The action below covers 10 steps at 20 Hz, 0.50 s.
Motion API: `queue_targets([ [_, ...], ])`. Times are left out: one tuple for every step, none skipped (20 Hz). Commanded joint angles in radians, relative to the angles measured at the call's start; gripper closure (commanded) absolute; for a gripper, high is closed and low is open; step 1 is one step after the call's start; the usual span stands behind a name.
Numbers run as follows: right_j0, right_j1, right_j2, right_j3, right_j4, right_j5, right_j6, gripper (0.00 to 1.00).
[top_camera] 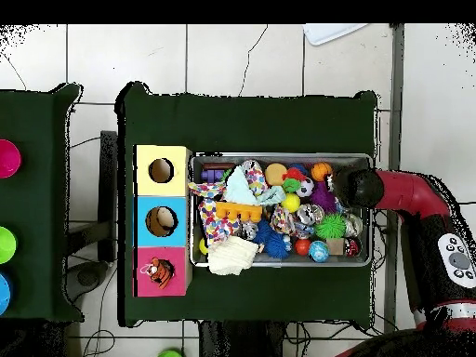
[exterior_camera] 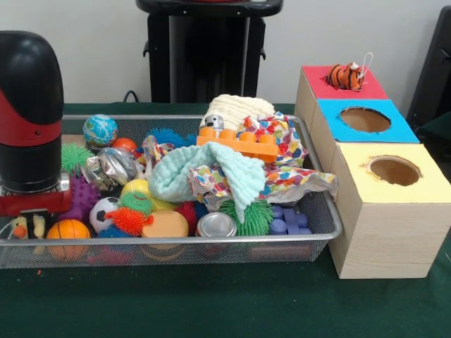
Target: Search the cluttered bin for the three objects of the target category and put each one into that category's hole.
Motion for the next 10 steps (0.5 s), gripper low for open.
queue_targets([
  [0.020,0.051,-0.040,0.067,0.021,0.166,-0.157,1.00],
  [0.022,0.046,-0.042,0.069,0.024,0.169,-0.155,1.00],
  [0.025,0.033,-0.044,0.077,0.029,0.178,-0.155,1.00],
  [0.027,0.019,-0.046,0.085,0.034,0.187,-0.156,1.00],
  [0.030,-0.002,-0.048,0.099,0.042,0.205,-0.158,1.00],
  [0.032,-0.026,-0.049,0.115,0.053,0.226,-0.162,1.00],
  [0.034,-0.050,-0.050,0.130,0.063,0.247,-0.167,1.00],
  [0.036,-0.073,-0.047,0.141,0.077,0.273,-0.172,1.00],
  [0.039,-0.096,-0.044,0.152,0.091,0.299,-0.176,1.00],
  [0.040,-0.116,-0.042,0.164,0.102,0.320,-0.181,1.00],
])
